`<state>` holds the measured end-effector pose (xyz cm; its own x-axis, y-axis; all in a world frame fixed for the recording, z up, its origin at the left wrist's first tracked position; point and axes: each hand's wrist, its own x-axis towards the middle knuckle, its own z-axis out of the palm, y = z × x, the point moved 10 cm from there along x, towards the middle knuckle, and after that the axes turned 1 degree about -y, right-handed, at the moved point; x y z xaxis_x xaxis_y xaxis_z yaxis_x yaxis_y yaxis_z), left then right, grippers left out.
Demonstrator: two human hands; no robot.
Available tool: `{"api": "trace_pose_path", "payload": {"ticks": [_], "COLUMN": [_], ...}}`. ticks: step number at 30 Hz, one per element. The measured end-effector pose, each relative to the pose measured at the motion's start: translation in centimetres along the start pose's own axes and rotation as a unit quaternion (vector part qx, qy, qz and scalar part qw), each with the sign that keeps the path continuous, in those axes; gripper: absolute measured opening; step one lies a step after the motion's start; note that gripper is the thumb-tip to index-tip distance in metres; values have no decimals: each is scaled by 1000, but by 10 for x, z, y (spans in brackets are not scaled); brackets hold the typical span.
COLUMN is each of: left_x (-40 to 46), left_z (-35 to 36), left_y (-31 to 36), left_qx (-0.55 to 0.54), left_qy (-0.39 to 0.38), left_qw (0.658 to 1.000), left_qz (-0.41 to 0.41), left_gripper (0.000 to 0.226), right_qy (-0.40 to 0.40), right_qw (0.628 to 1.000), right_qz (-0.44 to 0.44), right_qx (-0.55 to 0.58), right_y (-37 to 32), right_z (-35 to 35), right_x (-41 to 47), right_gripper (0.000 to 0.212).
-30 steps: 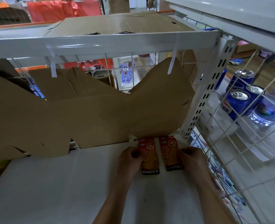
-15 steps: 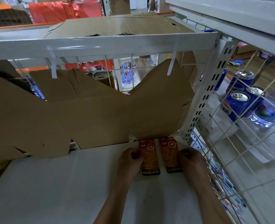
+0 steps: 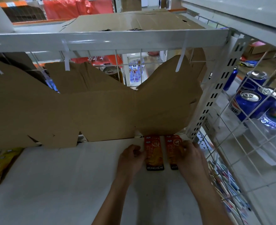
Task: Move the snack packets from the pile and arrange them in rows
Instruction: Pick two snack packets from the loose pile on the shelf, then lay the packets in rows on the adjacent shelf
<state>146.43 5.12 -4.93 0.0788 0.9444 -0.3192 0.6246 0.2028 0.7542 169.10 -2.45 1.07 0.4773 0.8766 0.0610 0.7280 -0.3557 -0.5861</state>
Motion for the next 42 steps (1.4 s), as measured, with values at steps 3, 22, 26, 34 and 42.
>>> {"api": "trace_pose_path", "payload": {"ticks": [3, 22, 26, 34, 42], "left_x": [-14, -166, -203, -268, -317], "left_z": [-10, -158, -193, -272, -356], "left_y": [0, -130, -159, -223, -298], "left_qx": [59, 308, 272, 266, 264], "left_qy": [3, 174, 213, 267, 289], "left_qw": [998, 927, 922, 903, 891], "left_qz": [28, -126, -172, -208, -231], "left_gripper": [41, 67, 69, 68, 66], "right_qy": [-71, -326, -343, -366, -370], "right_qw": [993, 863, 832, 792, 751], "right_qz": [-70, -362, -409, -460, -518], "right_qx": [-57, -135, -152, -163, -178], "right_y": [-38, -202, -237, -313, -395], "right_z": [14, 124, 140, 186, 247], "right_x": [-14, -157, -198, -277, -373], "right_gripper": [21, 72, 74, 73, 72]}}
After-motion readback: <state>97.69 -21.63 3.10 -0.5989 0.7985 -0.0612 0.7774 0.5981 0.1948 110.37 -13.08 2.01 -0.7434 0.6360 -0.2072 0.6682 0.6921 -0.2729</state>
